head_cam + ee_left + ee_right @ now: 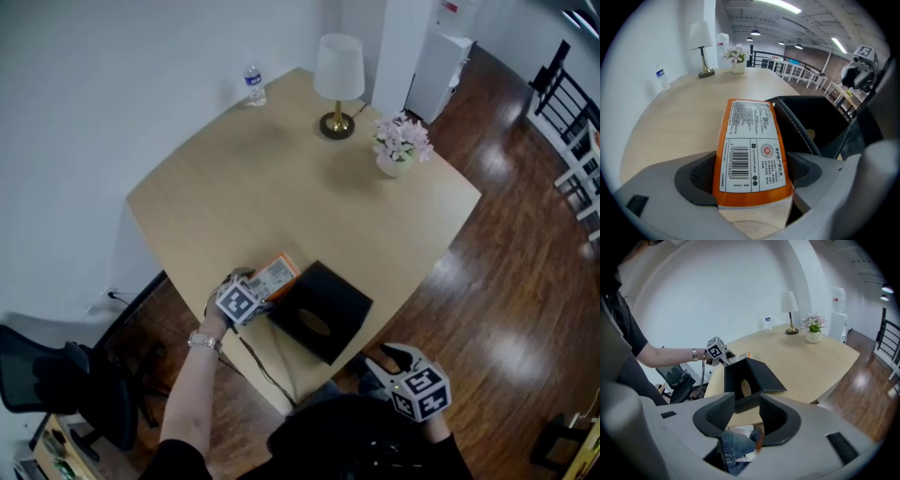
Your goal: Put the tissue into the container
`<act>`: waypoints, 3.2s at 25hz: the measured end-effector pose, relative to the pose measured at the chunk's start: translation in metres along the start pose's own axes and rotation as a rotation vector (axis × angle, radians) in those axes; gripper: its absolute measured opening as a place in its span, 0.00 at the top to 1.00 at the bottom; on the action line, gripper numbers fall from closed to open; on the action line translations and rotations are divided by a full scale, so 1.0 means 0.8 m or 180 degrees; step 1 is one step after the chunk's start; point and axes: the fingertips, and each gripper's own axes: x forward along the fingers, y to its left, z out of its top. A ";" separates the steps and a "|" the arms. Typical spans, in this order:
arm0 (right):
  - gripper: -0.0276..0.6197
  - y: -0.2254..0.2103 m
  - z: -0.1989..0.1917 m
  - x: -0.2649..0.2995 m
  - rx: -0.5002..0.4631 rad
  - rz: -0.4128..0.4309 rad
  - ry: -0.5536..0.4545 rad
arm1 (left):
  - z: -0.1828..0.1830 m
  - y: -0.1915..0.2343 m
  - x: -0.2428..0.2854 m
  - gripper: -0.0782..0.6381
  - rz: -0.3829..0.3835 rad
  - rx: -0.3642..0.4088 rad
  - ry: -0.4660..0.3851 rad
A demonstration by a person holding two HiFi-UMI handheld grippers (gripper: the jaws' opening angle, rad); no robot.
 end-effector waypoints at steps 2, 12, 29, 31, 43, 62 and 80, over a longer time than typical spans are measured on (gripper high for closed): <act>0.69 0.001 -0.004 0.001 0.0021 0.0008 0.0025 | 0.003 0.001 -0.002 0.27 0.0024 -0.0077 -0.0060; 0.69 -0.007 0.004 0.001 -0.0108 0.0158 -0.0007 | 0.001 0.019 -0.082 0.37 0.0806 -0.0919 -0.0546; 0.69 -0.078 0.084 0.021 -0.1294 0.1263 0.0203 | 0.038 -0.238 -0.145 0.37 0.1529 -0.3917 -0.1466; 0.69 -0.086 0.078 0.021 -0.1397 0.1358 0.0292 | 0.051 -0.247 -0.136 0.37 0.1626 -0.4108 -0.1526; 0.69 -0.113 0.078 0.003 -0.1723 0.1575 0.0435 | 0.071 -0.204 -0.086 0.34 0.2369 -0.4654 -0.1211; 0.69 -0.108 0.113 0.014 -0.1570 0.1519 0.0186 | 0.134 -0.217 -0.146 0.15 0.2044 -0.3783 -0.1907; 0.96 -0.131 0.123 -0.021 -0.1369 0.1427 -0.0056 | 0.264 -0.293 -0.120 0.89 0.1169 -0.2552 -0.1904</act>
